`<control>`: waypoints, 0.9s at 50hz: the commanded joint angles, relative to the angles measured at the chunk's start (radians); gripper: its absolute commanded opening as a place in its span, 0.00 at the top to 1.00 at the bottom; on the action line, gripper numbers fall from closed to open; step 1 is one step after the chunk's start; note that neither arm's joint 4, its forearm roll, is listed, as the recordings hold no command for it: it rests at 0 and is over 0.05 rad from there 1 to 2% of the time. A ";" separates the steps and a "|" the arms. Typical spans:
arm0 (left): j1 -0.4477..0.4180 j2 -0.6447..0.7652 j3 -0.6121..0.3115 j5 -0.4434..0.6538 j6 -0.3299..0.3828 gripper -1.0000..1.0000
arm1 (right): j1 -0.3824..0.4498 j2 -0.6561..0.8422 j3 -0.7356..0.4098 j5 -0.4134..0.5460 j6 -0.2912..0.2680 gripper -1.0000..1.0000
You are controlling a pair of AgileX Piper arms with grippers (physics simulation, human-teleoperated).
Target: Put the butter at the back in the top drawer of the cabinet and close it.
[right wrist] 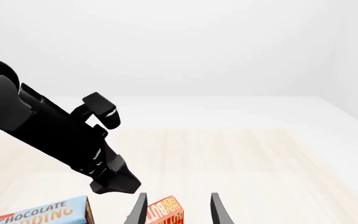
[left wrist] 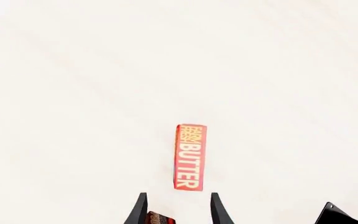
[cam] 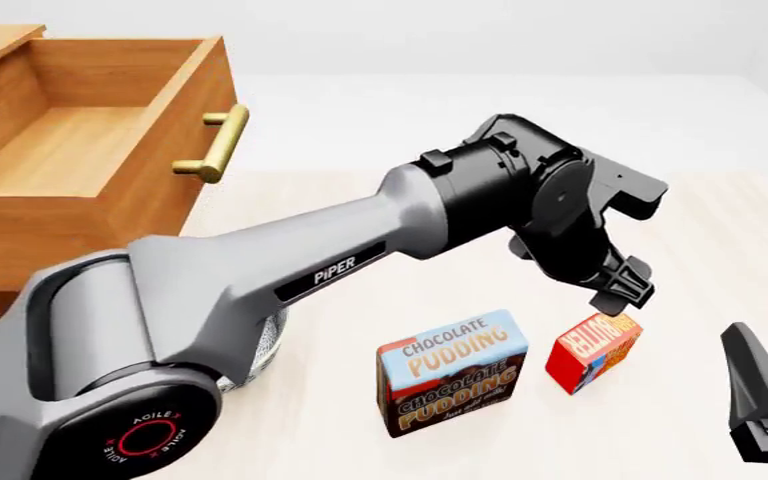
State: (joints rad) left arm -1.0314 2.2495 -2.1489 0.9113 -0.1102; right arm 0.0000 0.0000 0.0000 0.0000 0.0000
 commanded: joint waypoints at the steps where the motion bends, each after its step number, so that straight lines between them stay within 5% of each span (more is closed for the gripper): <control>1: -0.015 0.039 -0.024 0.007 -0.009 0.00 | 0.000 0.000 0.000 0.000 0.000 0.00; 45: -0.022 0.163 -0.139 0.037 -0.019 0.00 | 0.000 0.000 0.000 0.000 0.000 0.00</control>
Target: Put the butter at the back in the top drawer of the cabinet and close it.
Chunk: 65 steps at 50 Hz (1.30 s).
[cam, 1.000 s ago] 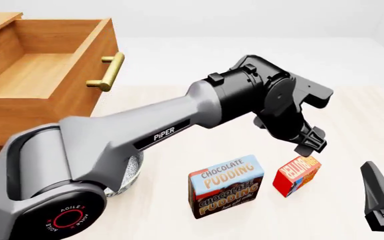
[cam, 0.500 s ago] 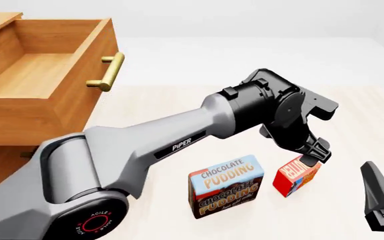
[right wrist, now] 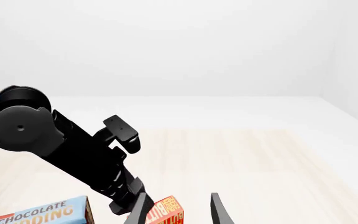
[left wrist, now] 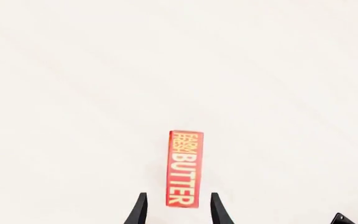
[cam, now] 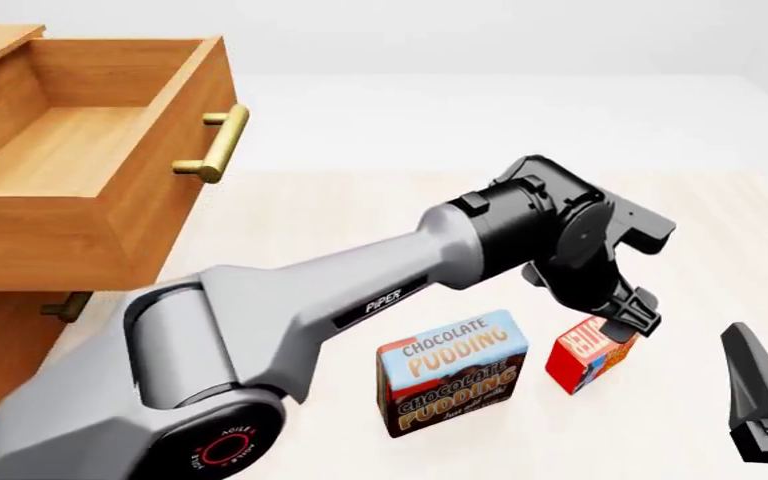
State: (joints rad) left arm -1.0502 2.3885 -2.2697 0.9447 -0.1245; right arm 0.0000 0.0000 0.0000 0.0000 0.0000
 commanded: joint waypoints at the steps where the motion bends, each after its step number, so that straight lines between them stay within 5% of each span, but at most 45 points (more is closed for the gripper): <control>1: -0.004 0.026 -0.019 0.004 -0.006 0.00 | 0.000 0.000 0.000 0.000 0.000 0.00; 65: -0.025 0.107 -0.099 0.031 -0.027 0.00 | 0.000 0.000 0.000 0.000 0.000 0.00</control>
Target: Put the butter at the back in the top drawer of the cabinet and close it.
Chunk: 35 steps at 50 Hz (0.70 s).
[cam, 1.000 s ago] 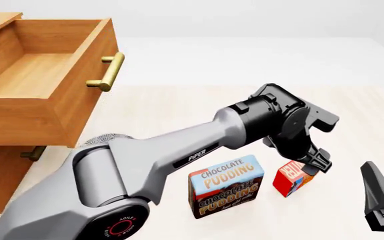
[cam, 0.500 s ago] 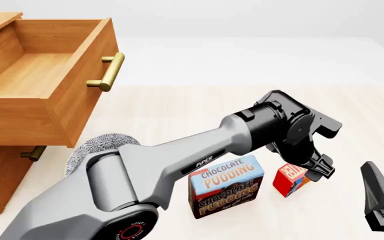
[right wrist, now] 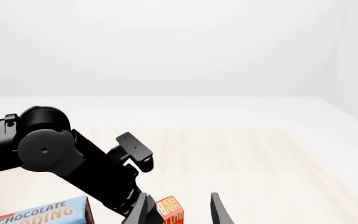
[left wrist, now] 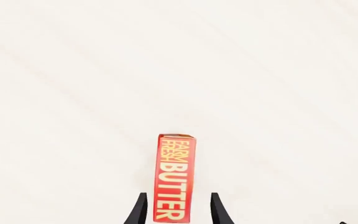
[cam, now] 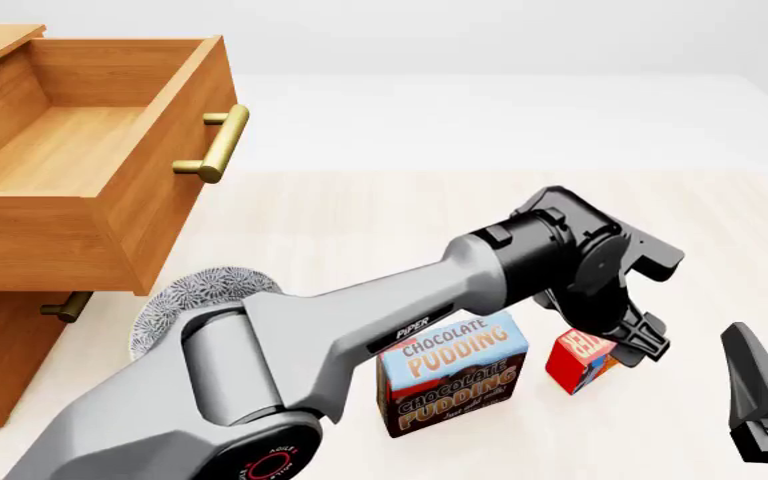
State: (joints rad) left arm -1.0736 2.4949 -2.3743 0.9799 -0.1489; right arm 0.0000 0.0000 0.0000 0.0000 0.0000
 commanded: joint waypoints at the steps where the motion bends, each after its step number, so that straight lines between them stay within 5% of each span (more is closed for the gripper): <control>1: -0.002 0.000 0.007 -0.005 -0.004 0.00 | 0.000 0.000 0.000 0.000 0.000 0.00; 35: 0.013 -0.004 0.029 -0.018 0.003 0.00 | 0.000 0.000 0.000 0.000 0.000 0.00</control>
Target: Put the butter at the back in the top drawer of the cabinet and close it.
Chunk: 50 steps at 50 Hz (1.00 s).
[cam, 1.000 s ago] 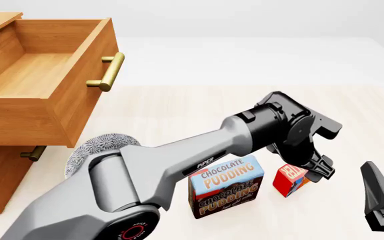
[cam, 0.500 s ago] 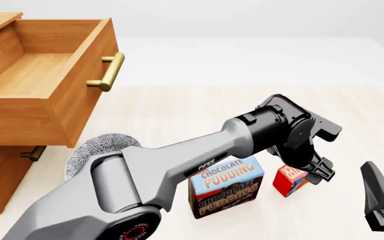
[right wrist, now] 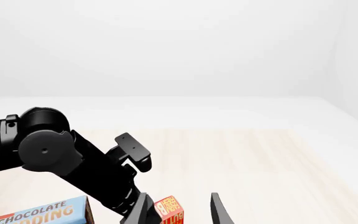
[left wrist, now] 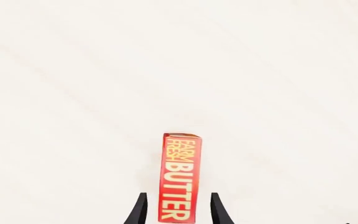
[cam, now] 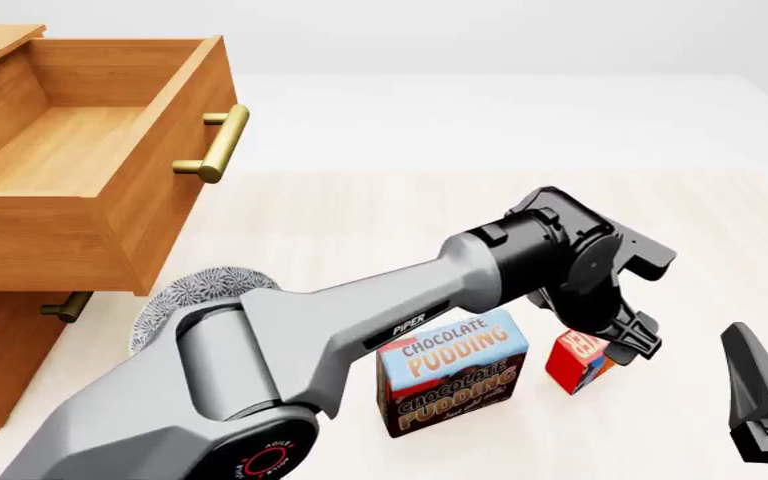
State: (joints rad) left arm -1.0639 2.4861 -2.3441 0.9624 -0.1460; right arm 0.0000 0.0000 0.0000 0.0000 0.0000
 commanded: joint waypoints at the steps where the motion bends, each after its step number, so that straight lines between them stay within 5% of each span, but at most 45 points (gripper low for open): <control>1: 0.002 0.006 -0.002 0.000 0.000 0.00 | 0.000 0.000 0.000 0.000 0.000 0.00; 50: -0.007 0.047 -0.014 -0.011 -0.024 0.00 | 0.000 0.000 0.000 0.000 0.000 0.00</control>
State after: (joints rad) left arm -1.0683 2.5245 -2.3530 0.9513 -0.1646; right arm 0.0000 0.0000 0.0000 0.0000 0.0000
